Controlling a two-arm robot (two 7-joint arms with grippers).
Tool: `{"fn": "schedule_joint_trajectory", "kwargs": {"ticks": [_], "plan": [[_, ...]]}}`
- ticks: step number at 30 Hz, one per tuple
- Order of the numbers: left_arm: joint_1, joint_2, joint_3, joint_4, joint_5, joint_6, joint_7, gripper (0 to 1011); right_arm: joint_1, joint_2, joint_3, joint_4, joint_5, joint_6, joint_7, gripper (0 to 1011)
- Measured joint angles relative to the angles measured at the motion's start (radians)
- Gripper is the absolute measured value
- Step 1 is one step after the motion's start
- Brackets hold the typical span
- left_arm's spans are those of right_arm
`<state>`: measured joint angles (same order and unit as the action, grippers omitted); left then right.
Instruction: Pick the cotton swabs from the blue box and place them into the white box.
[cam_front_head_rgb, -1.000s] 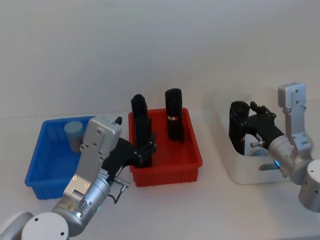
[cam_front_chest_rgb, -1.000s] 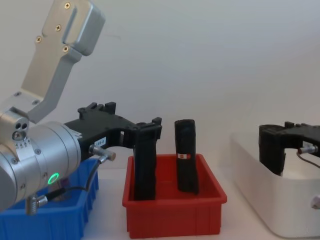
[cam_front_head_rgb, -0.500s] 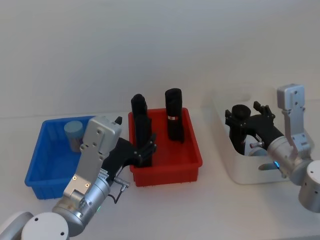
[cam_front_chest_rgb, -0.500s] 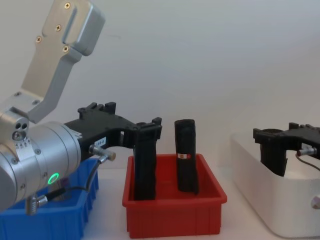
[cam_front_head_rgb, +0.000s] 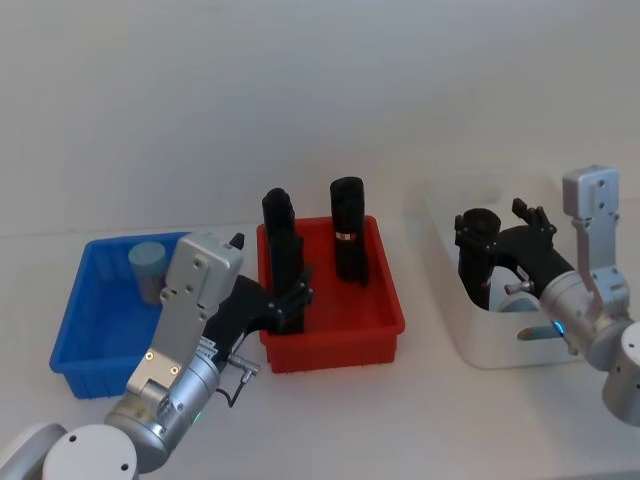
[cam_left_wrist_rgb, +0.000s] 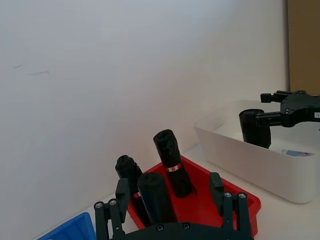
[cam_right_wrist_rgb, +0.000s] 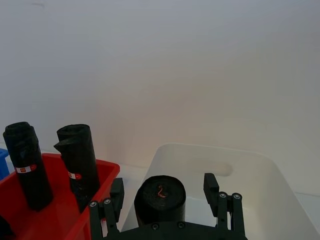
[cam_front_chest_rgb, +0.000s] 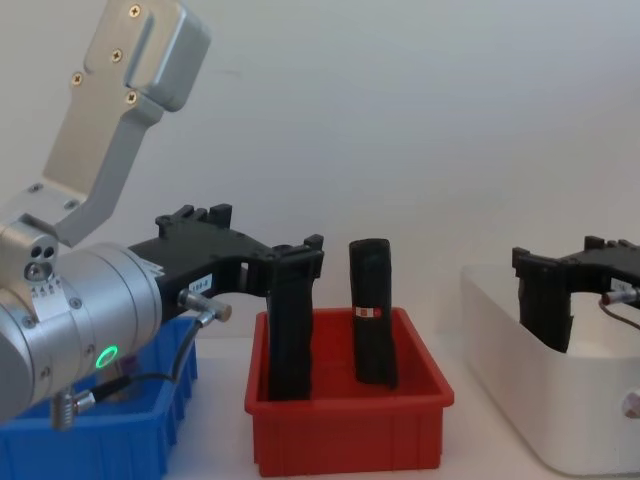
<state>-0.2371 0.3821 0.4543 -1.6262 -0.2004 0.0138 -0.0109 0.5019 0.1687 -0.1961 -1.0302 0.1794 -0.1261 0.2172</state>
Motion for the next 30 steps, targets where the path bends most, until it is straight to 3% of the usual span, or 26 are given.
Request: {"fn": "schedule_joint_trajectory", "kwargs": {"ticks": [30], "plan": [[0.0, 0.0, 0.0, 0.0, 0.0, 0.0, 0.0, 1004, -0.009, 0.004, 0.003, -0.017, 0.002, 0.001, -0.002, 1002]]}}
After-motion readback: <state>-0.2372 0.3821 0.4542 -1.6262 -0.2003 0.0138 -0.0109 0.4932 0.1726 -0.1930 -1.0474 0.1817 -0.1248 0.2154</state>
